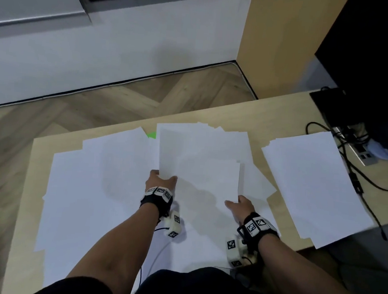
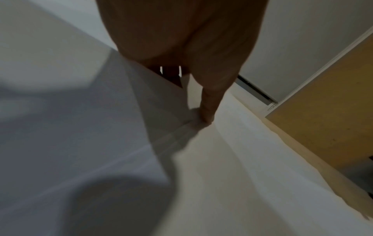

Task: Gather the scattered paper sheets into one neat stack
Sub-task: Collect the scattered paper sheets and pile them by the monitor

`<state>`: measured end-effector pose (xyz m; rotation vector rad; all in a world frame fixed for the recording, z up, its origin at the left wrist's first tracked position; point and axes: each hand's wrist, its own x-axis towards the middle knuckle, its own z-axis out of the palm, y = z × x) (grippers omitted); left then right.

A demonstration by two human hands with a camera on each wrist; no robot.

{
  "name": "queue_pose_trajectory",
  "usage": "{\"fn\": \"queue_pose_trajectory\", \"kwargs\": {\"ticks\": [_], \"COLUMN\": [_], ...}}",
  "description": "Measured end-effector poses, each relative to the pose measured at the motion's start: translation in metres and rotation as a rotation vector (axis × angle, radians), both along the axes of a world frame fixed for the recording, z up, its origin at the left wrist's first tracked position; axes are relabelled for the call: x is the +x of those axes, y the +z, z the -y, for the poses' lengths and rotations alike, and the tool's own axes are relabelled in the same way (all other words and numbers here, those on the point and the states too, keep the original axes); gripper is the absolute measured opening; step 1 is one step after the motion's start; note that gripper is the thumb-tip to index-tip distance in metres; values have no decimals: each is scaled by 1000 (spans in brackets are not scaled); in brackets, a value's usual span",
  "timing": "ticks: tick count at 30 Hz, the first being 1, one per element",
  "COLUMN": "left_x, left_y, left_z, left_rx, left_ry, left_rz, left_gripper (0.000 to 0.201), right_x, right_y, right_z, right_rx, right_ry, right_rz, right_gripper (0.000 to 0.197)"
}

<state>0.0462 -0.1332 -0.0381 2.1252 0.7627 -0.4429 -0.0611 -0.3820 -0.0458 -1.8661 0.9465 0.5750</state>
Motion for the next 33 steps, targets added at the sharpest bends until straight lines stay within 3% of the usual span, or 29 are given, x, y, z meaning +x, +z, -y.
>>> {"fn": "queue_pose_trajectory", "kwargs": {"ticks": [2,5,11,18,21,24,30,32,33], "left_x": [-1,-2,-1,-24,-43,-62,-89,-100,-104], "left_y": [0,4,18,20,23,19,3,3,1], "left_z": [2,5,-13,-68,-87,-104,-137,-139,-139], "left_rx": [-5,-31,21,41,23,17,75,19,-43], "left_ry": [-78,-155,-204,39,164,258,279,239,299], "left_rz": [-3,-39,-9,96,93,45,-102,-114,-80], "left_gripper": [40,30,37,37,44,55,50,57,67], "right_x": [0,0,-3,-8,-7,-7,-3,0,2], "right_y": [-1,-4,1,0,-1,-2,3,7,9], "right_z": [0,0,-1,-6,-10,-14,-29,-35,-38], "right_rx": [-1,-9,-18,-70,-101,-111,-131,-139,-146], "right_ry": [19,9,-118,-256,-261,-246,-174,-145,-124], "right_rz": [-19,-52,-50,-8,24,28,23,21,22], "right_gripper": [19,48,60,56,46,53,60,62,63]}}
